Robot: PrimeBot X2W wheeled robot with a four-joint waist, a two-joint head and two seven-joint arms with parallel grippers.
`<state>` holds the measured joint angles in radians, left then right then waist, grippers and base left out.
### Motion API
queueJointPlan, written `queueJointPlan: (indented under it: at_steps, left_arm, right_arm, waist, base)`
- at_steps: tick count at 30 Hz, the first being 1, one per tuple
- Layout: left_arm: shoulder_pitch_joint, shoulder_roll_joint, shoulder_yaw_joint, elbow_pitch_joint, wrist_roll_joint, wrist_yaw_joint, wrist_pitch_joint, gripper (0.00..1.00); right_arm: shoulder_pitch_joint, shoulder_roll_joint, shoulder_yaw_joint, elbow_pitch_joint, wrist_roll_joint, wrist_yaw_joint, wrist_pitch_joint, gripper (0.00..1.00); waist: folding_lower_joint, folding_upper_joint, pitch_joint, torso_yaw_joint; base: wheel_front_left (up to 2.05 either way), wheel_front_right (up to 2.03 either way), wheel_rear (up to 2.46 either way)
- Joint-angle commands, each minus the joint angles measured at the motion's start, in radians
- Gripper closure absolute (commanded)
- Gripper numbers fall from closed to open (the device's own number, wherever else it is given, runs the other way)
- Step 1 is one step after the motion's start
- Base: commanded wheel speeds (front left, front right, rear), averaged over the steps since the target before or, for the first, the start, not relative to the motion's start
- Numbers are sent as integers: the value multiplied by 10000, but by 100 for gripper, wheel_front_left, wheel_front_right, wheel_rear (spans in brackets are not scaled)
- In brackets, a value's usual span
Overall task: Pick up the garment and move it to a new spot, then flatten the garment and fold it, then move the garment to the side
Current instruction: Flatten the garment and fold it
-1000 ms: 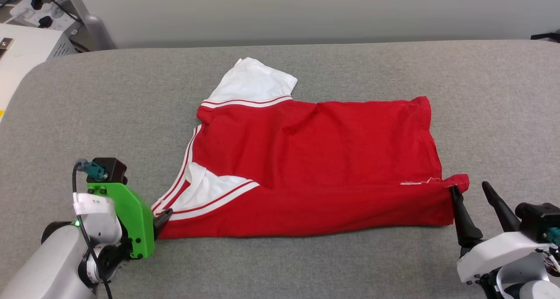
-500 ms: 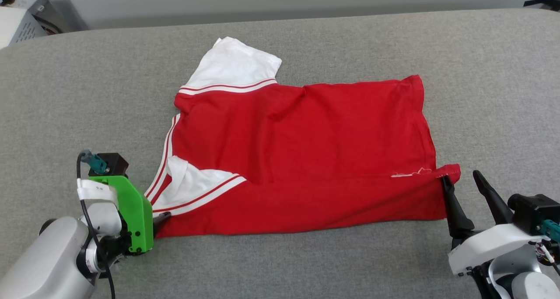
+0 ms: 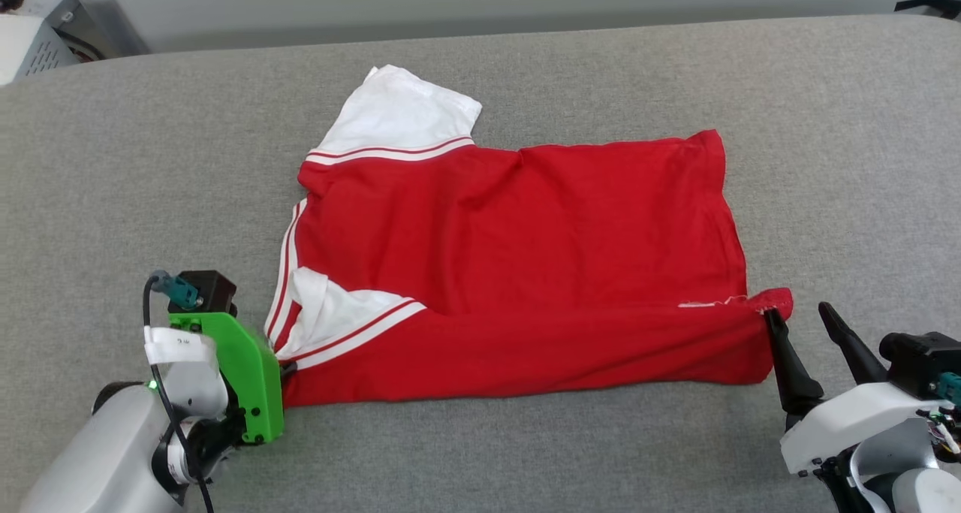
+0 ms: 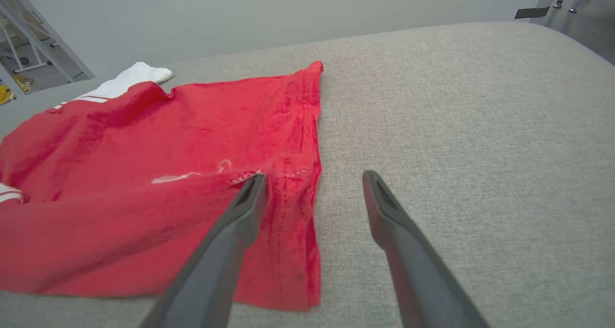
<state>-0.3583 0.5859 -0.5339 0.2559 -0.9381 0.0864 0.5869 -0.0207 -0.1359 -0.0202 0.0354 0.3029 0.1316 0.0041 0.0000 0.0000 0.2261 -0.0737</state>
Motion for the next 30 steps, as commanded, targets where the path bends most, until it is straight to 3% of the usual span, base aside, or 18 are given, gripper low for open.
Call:
queueJointPlan:
  at_steps: [1,6,11,14,18,30]
  left_arm:
    - [377,-276,-142,-59,78,-71,-103,100]
    - [567,-94,-9,-708,240,88,-487,100]
    - [736,56,86,-1362,332,256,-680,100]
    - [707,121,158,-1725,405,324,-811,100]
    - [389,87,193,-2109,532,384,-885,100]
    - [-21,-138,56,-2271,755,298,-1124,100]
  right_arm:
    - [99,-94,-58,31,159,-9,197,0]
    - [322,-356,-159,27,490,-9,1260,0]
    - [548,-834,-101,-165,885,-9,3061,0]
    - [486,-1292,80,-580,1248,-9,4475,0]
    - [-217,-1736,420,-699,1499,-9,5483,0]
    - [-904,-2058,1676,1155,2296,-9,6753,0]
  waist:
    - [0,0,-219,184]
    - [0,0,-488,383]
    - [0,0,-602,547]
    - [0,0,-472,696]
    - [0,0,-29,1009]
    - [0,0,643,1424]
  base:
    - [0,0,0]
    - [0,0,0]
    - [0,0,0]
    - [0,0,0]
    - [0,0,0]
    - [0,0,0]
